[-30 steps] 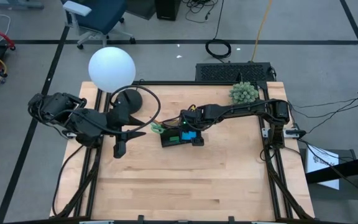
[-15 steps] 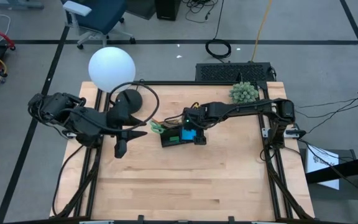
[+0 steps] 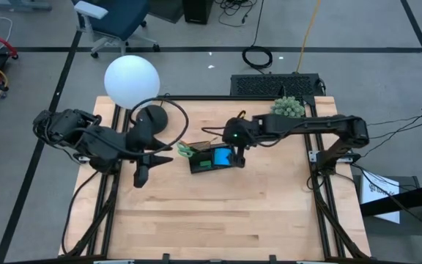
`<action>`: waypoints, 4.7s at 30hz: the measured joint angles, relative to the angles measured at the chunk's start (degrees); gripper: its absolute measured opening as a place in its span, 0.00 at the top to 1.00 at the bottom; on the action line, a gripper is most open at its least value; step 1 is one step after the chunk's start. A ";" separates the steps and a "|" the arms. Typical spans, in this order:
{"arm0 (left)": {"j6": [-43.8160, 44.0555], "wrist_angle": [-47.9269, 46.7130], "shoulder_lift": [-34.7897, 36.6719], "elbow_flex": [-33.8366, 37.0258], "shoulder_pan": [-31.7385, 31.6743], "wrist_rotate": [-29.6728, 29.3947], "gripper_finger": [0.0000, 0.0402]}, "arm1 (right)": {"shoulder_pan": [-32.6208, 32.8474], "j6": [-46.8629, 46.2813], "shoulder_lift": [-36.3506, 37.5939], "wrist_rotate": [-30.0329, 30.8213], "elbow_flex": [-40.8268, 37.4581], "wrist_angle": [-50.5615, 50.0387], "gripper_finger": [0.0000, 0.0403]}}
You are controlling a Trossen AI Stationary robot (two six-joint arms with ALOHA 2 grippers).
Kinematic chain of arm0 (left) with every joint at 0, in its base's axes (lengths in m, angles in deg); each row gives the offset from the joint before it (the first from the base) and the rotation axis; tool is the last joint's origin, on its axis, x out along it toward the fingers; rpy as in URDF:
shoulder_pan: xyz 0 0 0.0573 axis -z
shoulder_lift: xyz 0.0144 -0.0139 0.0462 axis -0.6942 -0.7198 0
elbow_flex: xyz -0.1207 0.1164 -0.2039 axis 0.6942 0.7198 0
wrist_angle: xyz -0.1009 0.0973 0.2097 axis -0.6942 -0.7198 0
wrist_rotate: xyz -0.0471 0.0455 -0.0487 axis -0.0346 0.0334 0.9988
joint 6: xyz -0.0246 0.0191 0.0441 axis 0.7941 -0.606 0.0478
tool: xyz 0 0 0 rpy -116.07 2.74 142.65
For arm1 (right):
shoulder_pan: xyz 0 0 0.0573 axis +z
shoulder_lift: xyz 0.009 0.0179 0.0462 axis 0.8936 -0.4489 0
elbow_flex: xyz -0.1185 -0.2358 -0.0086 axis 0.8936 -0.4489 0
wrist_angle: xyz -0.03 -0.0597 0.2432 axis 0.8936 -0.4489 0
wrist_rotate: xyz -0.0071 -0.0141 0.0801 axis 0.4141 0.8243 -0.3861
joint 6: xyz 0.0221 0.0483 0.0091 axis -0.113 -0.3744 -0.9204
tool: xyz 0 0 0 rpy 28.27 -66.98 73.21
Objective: Pick and place office supplies into organizer
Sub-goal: Return to Home Position
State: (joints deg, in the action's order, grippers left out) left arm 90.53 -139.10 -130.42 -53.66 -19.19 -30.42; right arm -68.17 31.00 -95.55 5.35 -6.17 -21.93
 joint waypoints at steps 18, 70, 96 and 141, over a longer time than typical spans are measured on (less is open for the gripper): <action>1.23 -4.09 0.09 0.02 0.00 6.01 0.64 | 9.71 -15.51 4.42 -1.82 0.02 17.84 0.05; -17.85 35.43 35.54 41.06 2.89 -7.69 0.64 | 4.04 -8.28 28.03 2.57 0.00 38.61 1.00; -24.26 57.71 61.42 70.89 2.89 -4.35 0.64 | 4.04 -10.86 61.33 4.75 -50.60 92.75 1.00; -14.14 78.28 73.52 103.16 -21.81 4.50 0.89 | 4.07 -15.21 75.76 10.36 -76.64 110.79 1.00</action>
State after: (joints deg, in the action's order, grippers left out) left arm 76.39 -60.82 -56.90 49.50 -41.00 -25.92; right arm -64.10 15.79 -19.79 15.70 -82.81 88.86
